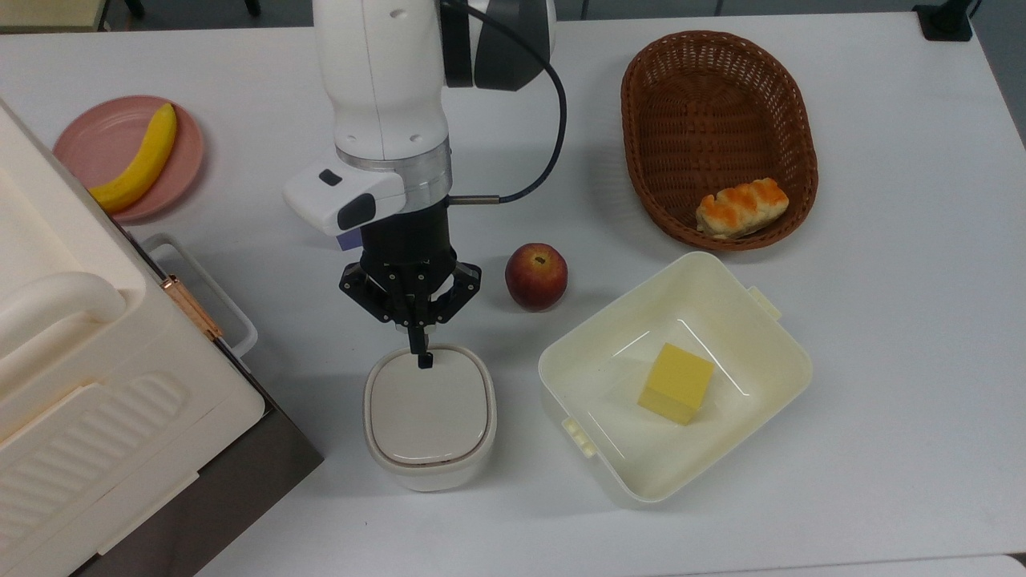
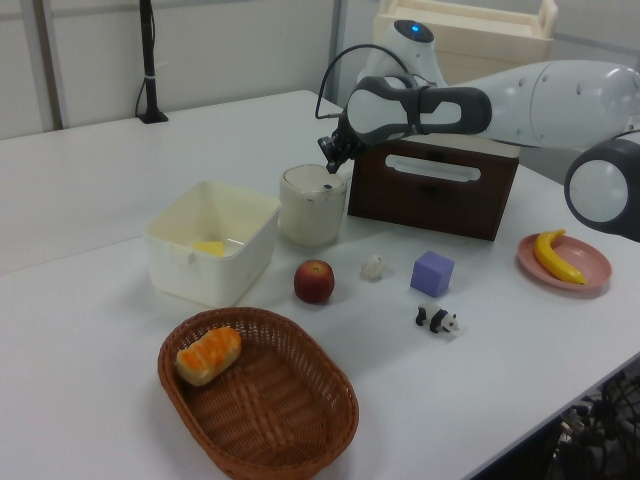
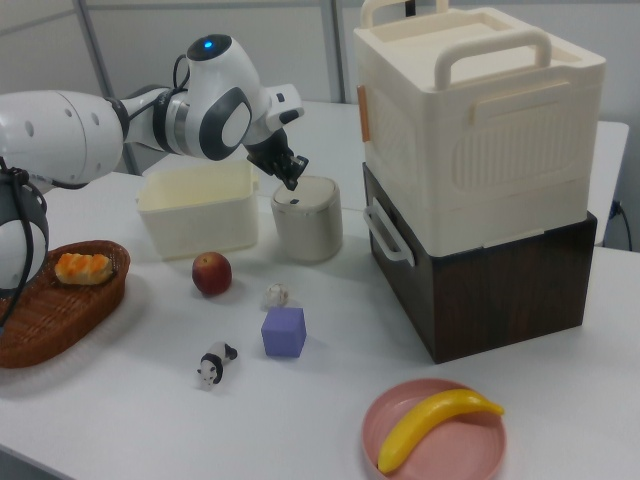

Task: Open the trash can
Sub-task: 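Press the gripper fingertips onto the trash can lid's front edge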

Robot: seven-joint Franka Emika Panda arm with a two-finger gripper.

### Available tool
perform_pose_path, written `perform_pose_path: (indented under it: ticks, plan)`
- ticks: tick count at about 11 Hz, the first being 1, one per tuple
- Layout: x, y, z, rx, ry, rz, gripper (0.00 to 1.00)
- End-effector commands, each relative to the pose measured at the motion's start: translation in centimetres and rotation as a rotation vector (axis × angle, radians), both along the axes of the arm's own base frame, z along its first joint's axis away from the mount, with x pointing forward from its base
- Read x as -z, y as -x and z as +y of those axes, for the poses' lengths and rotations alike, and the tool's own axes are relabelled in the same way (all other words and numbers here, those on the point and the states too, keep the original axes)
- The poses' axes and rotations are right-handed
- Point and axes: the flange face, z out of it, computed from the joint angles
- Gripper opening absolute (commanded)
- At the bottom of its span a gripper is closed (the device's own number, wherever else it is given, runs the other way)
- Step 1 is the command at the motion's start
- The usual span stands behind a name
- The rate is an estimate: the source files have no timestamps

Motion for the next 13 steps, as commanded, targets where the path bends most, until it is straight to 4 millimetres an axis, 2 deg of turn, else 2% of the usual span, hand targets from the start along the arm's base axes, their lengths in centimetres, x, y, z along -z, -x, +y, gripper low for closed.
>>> perform_pose_path:
  ticks: [1,3,5,13]
  plan:
    - [0.5,-0.9,0.5,-0.015,0.039,-0.048,0.00]
    - [0.5,-0.9,0.6,-0.016,0.039,-0.048,0.00]
    - [1.1,-1.0,1.7,-0.034,0.045,-0.043,0.00]
    - [1.2,-1.0,1.7,-0.048,0.079,-0.042,0.00]
